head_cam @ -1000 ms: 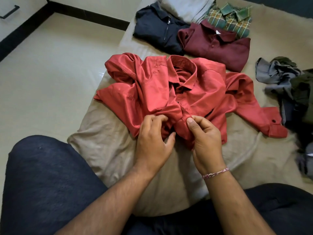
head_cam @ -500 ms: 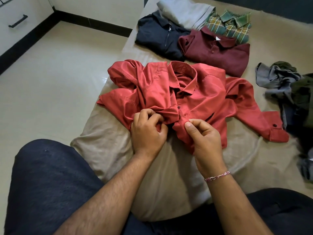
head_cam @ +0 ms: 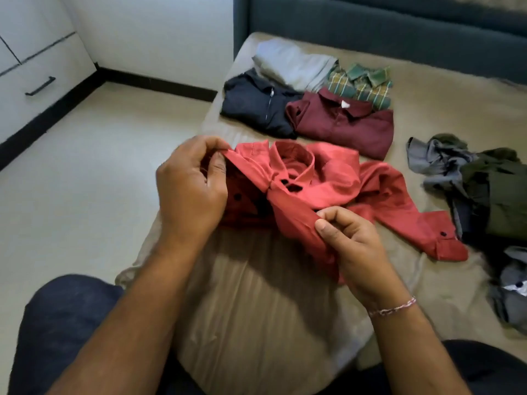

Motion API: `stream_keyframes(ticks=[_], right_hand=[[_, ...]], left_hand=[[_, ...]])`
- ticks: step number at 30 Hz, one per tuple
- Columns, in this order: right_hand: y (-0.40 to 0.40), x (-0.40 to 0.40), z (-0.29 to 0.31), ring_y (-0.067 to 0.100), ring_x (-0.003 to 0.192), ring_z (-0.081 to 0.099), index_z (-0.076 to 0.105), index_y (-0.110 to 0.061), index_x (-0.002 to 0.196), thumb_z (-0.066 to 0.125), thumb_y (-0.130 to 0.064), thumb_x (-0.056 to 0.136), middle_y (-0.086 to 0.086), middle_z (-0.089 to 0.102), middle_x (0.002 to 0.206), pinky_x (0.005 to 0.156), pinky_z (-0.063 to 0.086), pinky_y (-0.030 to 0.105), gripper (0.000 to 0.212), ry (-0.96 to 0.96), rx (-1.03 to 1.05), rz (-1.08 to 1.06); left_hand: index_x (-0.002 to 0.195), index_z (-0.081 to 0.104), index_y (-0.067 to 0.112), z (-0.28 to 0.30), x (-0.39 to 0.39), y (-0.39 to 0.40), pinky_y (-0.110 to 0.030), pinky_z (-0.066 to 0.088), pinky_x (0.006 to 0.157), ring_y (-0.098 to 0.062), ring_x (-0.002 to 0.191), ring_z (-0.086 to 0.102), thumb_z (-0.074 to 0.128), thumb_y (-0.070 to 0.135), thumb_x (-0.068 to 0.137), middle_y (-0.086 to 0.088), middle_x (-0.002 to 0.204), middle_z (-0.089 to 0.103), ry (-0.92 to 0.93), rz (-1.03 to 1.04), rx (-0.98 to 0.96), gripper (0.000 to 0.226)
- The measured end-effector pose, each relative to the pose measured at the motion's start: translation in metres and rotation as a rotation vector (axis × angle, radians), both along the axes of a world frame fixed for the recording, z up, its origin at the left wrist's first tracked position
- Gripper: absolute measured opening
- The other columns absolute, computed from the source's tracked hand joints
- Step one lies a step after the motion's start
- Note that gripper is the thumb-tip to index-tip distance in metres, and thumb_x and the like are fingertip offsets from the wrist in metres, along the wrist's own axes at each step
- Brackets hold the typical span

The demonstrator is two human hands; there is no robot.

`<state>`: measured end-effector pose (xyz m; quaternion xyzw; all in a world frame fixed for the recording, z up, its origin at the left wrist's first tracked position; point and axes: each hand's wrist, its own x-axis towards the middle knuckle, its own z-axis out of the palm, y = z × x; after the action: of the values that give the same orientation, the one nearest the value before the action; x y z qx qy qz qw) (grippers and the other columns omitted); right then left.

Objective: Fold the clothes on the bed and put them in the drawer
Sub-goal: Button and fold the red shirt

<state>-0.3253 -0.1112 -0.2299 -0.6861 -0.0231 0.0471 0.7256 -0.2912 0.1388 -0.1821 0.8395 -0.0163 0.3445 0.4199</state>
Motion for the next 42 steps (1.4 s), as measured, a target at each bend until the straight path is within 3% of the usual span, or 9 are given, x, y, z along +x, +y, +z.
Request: stream_keyframes(ticks=[5,8,12,16,25,28,32,37,42], right_hand=[[-0.014,0.067,0.048,0.013,0.069,0.053,0.072,-0.014,0.077,0.080,-0.014,0.089,0.003,0.066,0.072,0.063,0.043,0.027,0.015,-0.155,-0.121,-0.357],[-0.024,0.066,0.058,0.016,0.071,0.057,0.073,-0.011,0.080,0.082,-0.016,0.088,0.006,0.070,0.075,0.067,0.048,0.032,0.013,-0.181,-0.132,-0.454],[-0.018,0.003,0.025,0.019,0.070,0.058,0.074,-0.010,0.082,0.079,-0.015,0.089,0.007,0.071,0.074,0.064,0.048,0.035,0.010,-0.069,-0.108,-0.403],[0.011,-0.044,-0.014,0.017,0.059,0.051,0.074,-0.010,0.080,0.077,-0.022,0.080,0.009,0.064,0.066,0.054,0.044,0.028,0.012,0.169,0.027,-0.318],[-0.003,-0.026,-0.001,0.025,0.068,0.055,0.069,-0.019,0.078,0.091,-0.061,0.063,0.010,0.061,0.073,0.060,0.044,0.034,0.049,0.110,0.100,-0.128],[-0.033,-0.009,0.015,0.020,0.069,0.052,0.067,-0.019,0.076,0.091,-0.051,0.068,0.007,0.059,0.076,0.062,0.045,0.031,0.041,0.090,0.140,-0.025],[-0.032,0.027,-0.003,0.007,0.068,0.054,0.070,-0.013,0.076,0.080,-0.022,0.087,-0.002,0.066,0.072,0.068,0.046,0.026,0.017,0.111,0.032,-0.443],[0.000,-0.013,-0.012,0.017,0.069,0.057,0.070,-0.004,0.082,0.076,-0.020,0.089,0.011,0.069,0.076,0.062,0.050,0.026,0.018,0.248,0.084,-0.409],[0.034,-0.041,-0.009,0.016,0.067,0.068,0.077,-0.011,0.080,0.076,-0.011,0.075,0.014,0.074,0.080,0.064,0.059,0.021,0.006,0.372,0.378,-0.268]], left_hand=[[0.115,0.072,0.022,0.033,0.086,0.005,-0.038,0.050,0.084,-0.031,0.093,0.069,0.069,0.017,0.093,-0.001,0.098,0.074,0.239,-0.059,0.292,0.023],[0.101,0.073,0.021,0.044,0.069,-0.001,-0.034,0.048,0.078,-0.021,0.083,0.064,0.068,0.016,0.093,0.003,0.096,0.069,0.102,-0.073,0.259,0.011],[0.103,0.070,0.022,0.011,-0.011,-0.020,-0.011,0.044,0.076,0.001,0.081,0.062,0.063,0.011,0.093,0.019,0.089,0.067,0.092,-0.218,0.060,0.017],[0.108,0.078,0.021,-0.049,-0.071,-0.044,-0.025,0.054,0.093,-0.008,0.105,0.072,0.063,0.003,0.091,0.014,0.106,0.076,0.203,-0.293,-0.209,0.029],[0.097,0.080,0.019,-0.056,-0.051,-0.037,-0.033,0.060,0.083,-0.020,0.090,0.074,0.065,0.007,0.089,-0.007,0.093,0.078,0.308,-0.344,-0.655,0.020],[0.093,0.078,0.023,-0.054,-0.020,-0.021,-0.021,0.051,0.063,-0.008,0.067,0.061,0.070,0.005,0.092,-0.003,0.072,0.068,0.346,-0.385,-0.648,0.020],[0.097,0.076,0.028,-0.071,0.033,-0.033,-0.026,0.046,0.063,-0.003,0.059,0.056,0.072,0.005,0.092,0.011,0.065,0.062,0.407,-0.162,-0.346,0.023],[0.096,0.081,0.023,-0.061,-0.014,-0.061,-0.019,0.054,0.089,-0.003,0.094,0.073,0.070,0.001,0.091,0.014,0.094,0.078,0.335,-0.203,-0.343,0.025],[0.104,0.080,0.021,-0.069,-0.078,-0.060,-0.024,0.053,0.091,-0.022,0.103,0.070,0.066,0.010,0.091,0.003,0.102,0.072,0.309,-0.260,-0.420,0.022]])
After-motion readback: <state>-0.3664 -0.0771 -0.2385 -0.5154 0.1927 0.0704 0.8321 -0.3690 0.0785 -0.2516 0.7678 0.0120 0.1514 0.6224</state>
